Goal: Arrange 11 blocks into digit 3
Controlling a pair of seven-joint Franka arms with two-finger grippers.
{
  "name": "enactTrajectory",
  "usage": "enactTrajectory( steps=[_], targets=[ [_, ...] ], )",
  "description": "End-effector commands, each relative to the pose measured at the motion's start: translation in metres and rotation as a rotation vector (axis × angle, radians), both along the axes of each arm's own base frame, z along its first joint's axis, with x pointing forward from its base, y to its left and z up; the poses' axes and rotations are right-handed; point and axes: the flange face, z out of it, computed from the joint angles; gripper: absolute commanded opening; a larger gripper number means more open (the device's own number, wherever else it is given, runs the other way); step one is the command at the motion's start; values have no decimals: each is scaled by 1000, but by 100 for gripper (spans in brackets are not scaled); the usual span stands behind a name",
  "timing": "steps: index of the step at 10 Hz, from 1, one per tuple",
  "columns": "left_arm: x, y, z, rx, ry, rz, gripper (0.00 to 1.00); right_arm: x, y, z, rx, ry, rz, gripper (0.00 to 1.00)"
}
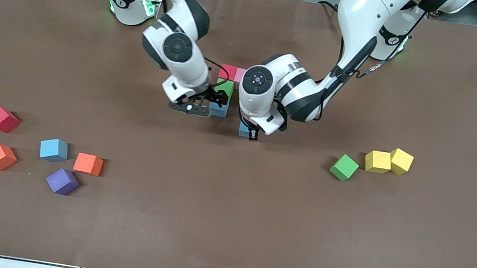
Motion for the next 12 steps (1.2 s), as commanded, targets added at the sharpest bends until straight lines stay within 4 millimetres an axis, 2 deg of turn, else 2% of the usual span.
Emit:
enactTrajectory(
  steps=[1,3,4,6,8,10,12],
  targets=[
    [-7,-9,-15,19,-27,-4,0,30,-62,14,-26,-25,26,100],
    [-23,-23,-32,11,-33,-1,0,66,-137,15,-54,-68,51,100],
    [-31,-30,-36,6,-35,-3,0,76,-163,15,-78,-92,49,100],
    [-38,-37,-38,8,-79,9,0,91,-189,24,-110,-116,31,100],
    [-52,-39,-50,31,-88,-7,0,122,-207,64,-108,-155,-21,100],
    [-61,-37,-59,30,-97,-6,0,144,-234,76,-102,-189,-35,100],
    [-70,-43,-60,35,-104,-12,0,152,-250,77,-109,-196,-51,100]
  ],
)
